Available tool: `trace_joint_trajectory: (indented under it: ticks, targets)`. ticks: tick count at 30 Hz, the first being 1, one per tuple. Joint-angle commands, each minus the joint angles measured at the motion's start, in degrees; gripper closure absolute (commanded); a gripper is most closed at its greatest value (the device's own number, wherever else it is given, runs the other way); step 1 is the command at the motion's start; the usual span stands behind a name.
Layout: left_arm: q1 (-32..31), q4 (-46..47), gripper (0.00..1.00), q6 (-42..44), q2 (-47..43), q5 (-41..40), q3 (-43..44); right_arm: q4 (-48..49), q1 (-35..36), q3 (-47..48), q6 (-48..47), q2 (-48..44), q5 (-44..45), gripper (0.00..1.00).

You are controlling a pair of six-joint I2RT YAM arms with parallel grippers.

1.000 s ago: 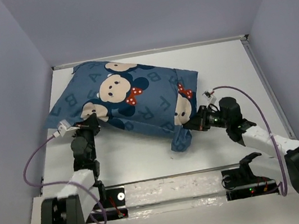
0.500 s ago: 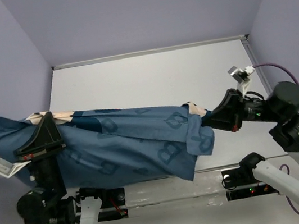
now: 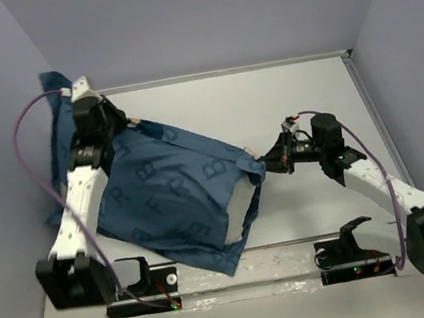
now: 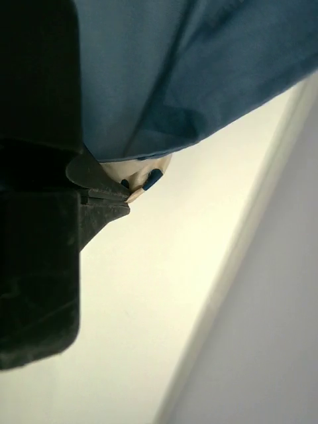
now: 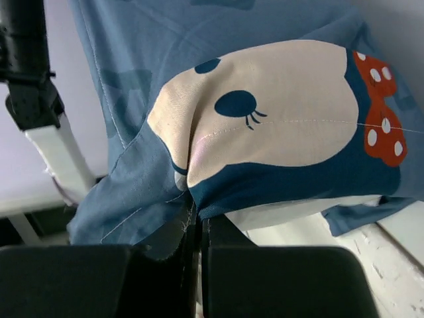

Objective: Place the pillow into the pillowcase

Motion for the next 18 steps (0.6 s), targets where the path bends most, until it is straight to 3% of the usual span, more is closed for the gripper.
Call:
trace_joint_trajectory:
  ticks: [1, 4, 5, 7, 8, 10, 11, 12, 13, 15, 18]
  targets:
    - [-1.5, 9.6, 0.99, 2.2, 13.5, -4.3, 0.0, 19.7, -7.3, 0.8, 4.5, 7.3, 1.3, 1.00]
    - [-2.0, 14.8, 0.70, 1.2, 18.5, -7.3, 2.7, 16.6, -9.5, 6.4, -1.0, 14.1, 6.9, 1.00]
    - [-3.7, 16.7, 0.33, 1.2, 18.9, -8.0, 3.6, 16.4, -9.5, 8.2, -3.7, 16.4, 7.7, 1.00]
    - [-8.8, 18.0, 0.01, 3.2, 19.1, -10.7, 7.0, 15.3, -10.1, 11.9, -5.5, 22.7, 10.9, 1.00]
    - [-11.2, 17.8, 0.01, 4.5, 18.7, -11.9, 8.4, 15.6, -10.1, 13.1, -6.2, 24.7, 11.8, 1.00]
    - [-16.7, 16.4, 0.01, 7.3, 17.3, -15.6, 11.4, 16.1, -10.8, 15.6, -7.0, 28.3, 12.4, 0.87]
    - [-19.6, 14.9, 0.01, 9.1, 16.3, -15.9, 11.4, 16.0, -12.1, 16.6, -8.4, 30.3, 12.6, 0.70]
    - [-22.5, 14.1, 0.01, 9.7, 15.2, -16.8, 10.8, 16.0, -12.9, 17.6, -8.8, 30.4, 12.8, 0.62]
    - [-28.4, 13.3, 0.01, 9.3, 13.1, -17.5, 8.7, 16.3, -13.8, 17.5, -9.2, 30.0, 13.0, 0.43]
    - [-36.9, 11.5, 0.01, 8.7, 10.8, -18.6, 4.2, 13.6, -16.4, 17.1, -13.3, 26.9, 16.2, 0.23]
    - [-44.3, 8.3, 0.01, 7.2, 10.4, -21.1, 0.3, 11.3, -17.8, 16.1, -18.6, 22.2, 18.4, 0.21]
